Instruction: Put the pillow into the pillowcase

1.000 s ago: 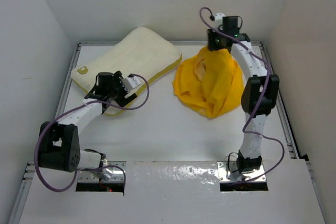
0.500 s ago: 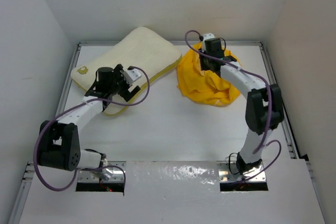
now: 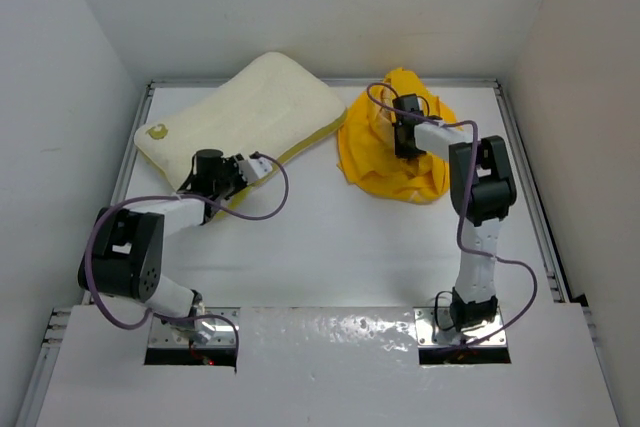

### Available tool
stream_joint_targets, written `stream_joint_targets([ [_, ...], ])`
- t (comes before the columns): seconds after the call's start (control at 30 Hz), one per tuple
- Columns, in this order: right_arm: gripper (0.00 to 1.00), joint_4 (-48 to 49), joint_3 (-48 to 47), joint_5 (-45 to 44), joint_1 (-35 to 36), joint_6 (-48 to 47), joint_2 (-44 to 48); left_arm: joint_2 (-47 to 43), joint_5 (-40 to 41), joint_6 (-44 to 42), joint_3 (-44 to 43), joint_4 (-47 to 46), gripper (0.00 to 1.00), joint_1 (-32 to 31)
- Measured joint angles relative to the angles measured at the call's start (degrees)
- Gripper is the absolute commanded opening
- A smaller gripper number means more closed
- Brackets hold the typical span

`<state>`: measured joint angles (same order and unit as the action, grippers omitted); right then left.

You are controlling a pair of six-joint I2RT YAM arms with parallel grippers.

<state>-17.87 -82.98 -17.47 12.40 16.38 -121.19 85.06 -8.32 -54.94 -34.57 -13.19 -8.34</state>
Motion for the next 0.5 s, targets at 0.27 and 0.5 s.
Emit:
stream_joint_targets([
  [0.27, 0.00, 2.56, 16.52, 3.41, -0.26, -3.52, 10.86, -10.86, -6.08, -10.12, 1.14, 13.42, 0.00, 9.97],
  [0.5, 0.96, -3.63, 31.06, 17.70, -2.47, -17.07, 33.22, -25.44, -16.13, -32.20, -1.07, 48.43, 1.00, 21.84],
])
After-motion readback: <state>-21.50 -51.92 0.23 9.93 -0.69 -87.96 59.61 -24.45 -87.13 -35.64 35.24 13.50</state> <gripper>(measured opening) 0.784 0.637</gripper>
